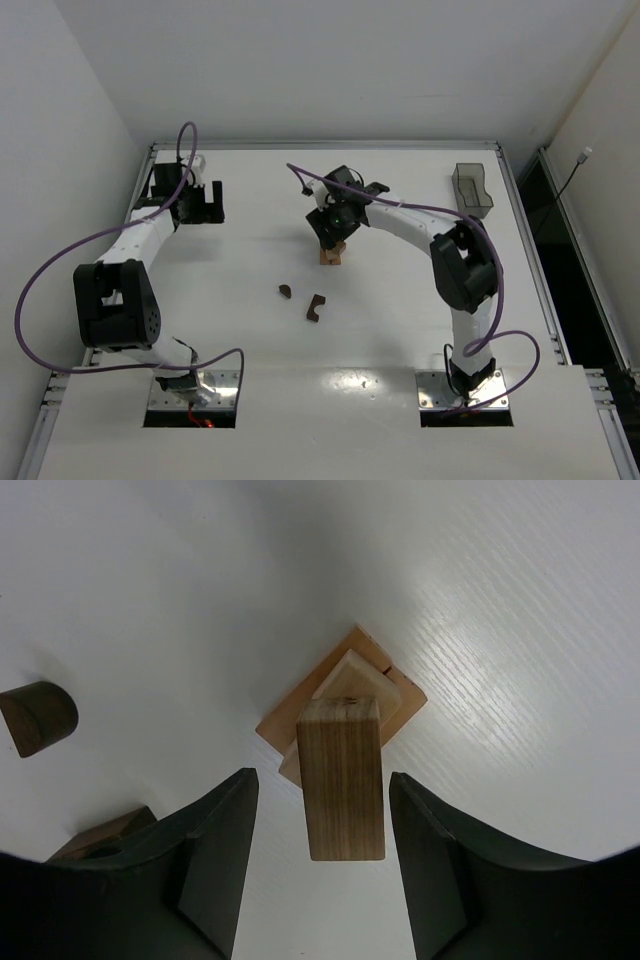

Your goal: Build the wood block tower

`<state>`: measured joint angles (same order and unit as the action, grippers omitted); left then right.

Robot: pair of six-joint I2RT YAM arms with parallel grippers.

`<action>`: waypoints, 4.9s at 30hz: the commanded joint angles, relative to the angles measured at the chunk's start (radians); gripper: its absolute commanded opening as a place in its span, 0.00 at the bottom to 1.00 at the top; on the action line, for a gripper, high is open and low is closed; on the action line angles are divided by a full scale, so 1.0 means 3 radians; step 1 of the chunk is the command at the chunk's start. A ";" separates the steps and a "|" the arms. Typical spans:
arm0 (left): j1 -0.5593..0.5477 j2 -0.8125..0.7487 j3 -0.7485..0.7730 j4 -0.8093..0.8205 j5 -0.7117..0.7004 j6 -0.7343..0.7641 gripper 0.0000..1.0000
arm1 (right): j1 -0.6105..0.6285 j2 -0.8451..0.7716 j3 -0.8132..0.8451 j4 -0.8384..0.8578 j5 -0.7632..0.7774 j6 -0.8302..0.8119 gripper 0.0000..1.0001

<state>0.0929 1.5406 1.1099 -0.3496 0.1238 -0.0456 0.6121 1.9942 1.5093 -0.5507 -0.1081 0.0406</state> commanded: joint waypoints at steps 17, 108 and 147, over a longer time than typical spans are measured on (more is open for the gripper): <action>-0.0028 0.0029 0.0115 0.0097 0.0002 -0.0001 1.00 | 0.0020 0.0118 0.0128 0.0092 0.0146 -0.0013 0.00; 0.0002 0.0090 0.0115 0.0127 0.0032 -0.0001 1.00 | 0.0184 -0.0811 -0.0449 0.0388 0.0641 0.0954 0.77; 0.0002 -0.0339 -0.0140 0.0030 0.0201 0.0085 1.00 | 0.0950 -0.1171 -0.1186 -0.0041 -0.1102 -0.1859 0.78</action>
<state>0.0929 1.4368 1.0515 -0.3565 0.1627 -0.0338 0.8463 1.7077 1.1645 -0.6540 -0.4194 -0.5987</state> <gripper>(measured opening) 1.000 0.764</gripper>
